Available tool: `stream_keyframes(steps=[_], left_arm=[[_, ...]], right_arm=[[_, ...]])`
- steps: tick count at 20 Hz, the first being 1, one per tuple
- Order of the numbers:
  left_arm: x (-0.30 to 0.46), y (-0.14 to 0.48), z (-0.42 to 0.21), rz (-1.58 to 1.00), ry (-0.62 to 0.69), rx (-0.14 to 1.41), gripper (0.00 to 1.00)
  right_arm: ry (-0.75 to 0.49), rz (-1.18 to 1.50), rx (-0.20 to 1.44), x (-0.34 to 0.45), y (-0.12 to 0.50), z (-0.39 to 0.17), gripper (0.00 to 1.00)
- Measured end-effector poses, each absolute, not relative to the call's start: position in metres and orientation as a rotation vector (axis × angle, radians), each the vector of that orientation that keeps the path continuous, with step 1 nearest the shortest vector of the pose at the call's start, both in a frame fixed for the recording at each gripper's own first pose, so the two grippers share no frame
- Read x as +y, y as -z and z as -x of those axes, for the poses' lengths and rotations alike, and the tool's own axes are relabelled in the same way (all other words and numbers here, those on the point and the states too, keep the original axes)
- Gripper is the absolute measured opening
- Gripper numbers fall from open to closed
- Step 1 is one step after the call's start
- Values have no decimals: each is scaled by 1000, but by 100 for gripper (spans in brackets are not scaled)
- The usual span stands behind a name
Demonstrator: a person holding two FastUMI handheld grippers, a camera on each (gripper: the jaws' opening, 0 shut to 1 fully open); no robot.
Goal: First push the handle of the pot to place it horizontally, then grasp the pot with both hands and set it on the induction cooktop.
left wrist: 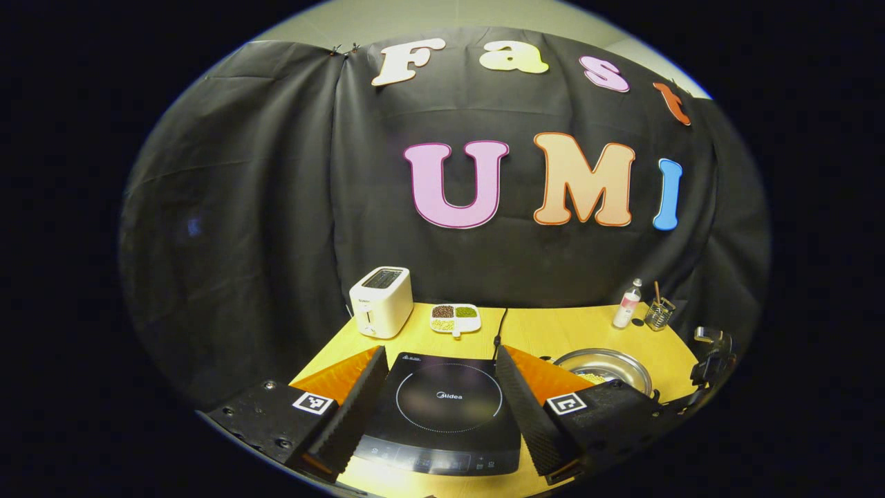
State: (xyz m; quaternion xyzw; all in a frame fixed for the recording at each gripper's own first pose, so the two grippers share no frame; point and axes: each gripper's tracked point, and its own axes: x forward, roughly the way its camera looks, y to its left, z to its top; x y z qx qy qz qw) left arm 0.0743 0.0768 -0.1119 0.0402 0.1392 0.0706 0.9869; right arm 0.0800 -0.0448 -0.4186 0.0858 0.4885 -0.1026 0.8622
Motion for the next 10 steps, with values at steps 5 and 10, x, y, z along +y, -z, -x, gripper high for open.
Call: stream_keyframes(steps=[5,10], left_arm=[[71,110,-75,-84,-143,280,94],[71,115,-74,-81,-157,292,96]], right_arm=[[230,-194,1026,-57,418,-90,3],[246,-202,1020,-70,418,-106,2]])
